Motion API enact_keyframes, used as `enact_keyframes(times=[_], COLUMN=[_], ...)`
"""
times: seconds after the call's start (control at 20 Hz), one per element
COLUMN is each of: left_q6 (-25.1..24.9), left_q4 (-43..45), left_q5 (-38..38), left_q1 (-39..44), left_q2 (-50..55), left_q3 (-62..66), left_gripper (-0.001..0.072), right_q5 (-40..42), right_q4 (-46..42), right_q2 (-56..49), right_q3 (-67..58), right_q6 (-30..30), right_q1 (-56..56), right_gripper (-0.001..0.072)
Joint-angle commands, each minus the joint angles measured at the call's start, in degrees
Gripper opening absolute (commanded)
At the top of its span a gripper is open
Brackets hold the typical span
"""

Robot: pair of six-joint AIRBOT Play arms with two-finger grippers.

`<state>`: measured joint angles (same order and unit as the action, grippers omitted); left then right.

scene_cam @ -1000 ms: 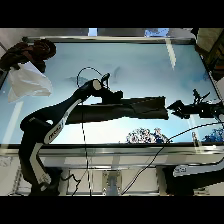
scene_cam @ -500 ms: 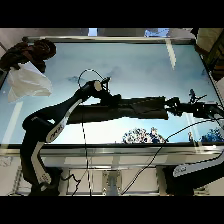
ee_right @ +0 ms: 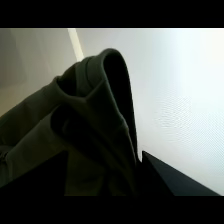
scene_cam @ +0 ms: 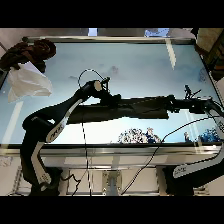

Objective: Fold the shirts.

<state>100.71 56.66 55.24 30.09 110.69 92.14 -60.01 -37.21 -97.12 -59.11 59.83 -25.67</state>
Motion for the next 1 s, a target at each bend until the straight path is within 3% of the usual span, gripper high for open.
enact_keyframes(times=[0.0,0.15,0.2,0.25,0.5,0.55,0.6,0.65,0.95], left_q6=[0.0,0.0,0.0,0.0,0.0,0.0,0.0,0.0,0.0], left_q4=[-0.1,-0.2,-0.2,-0.2,-0.3,-0.3,-0.3,-0.3,-1.2], left_q5=[0.0,0.0,-0.1,-0.1,0.7,0.8,0.8,0.8,4.8], left_q1=[0.0,0.0,0.0,0.0,0.0,0.0,0.0,0.0,0.3], left_q2=[0.0,0.0,0.0,0.0,0.0,0.0,0.0,0.0,3.6], left_q3=[0.1,0.1,0.1,0.1,0.1,0.1,0.1,0.1,0.1], left_gripper=[0.0018,0.0018,0.0018,0.0018,0.0018,0.0018,0.0018,0.0018,0.0018], right_q5=[-0.8,-2.5,-4.9,-7.1,-6.2,-6.1,-5.9,-5.8,-14.2], right_q4=[-0.8,-6.3,-9.0,-11.0,-8.4,-7.8,-7.1,-6.3,-1.4], right_q2=[0.0,0.0,0.0,0.0,0.0,0.0,0.0,0.0,2.6], right_q3=[-0.3,-0.3,-0.3,-0.3,-0.3,-0.3,-0.3,-0.4,-10.5], right_q6=[0.6,3.7,3.6,3.6,3.3,3.3,3.2,3.1,2.5], right_q1=[0.4,0.6,1.0,1.6,4.6,4.8,4.8,4.8,4.8], right_gripper=[0.0529,0.0523,0.0463,0.0453,0.0388,0.0276,0.0075,0.0024,0.0022])
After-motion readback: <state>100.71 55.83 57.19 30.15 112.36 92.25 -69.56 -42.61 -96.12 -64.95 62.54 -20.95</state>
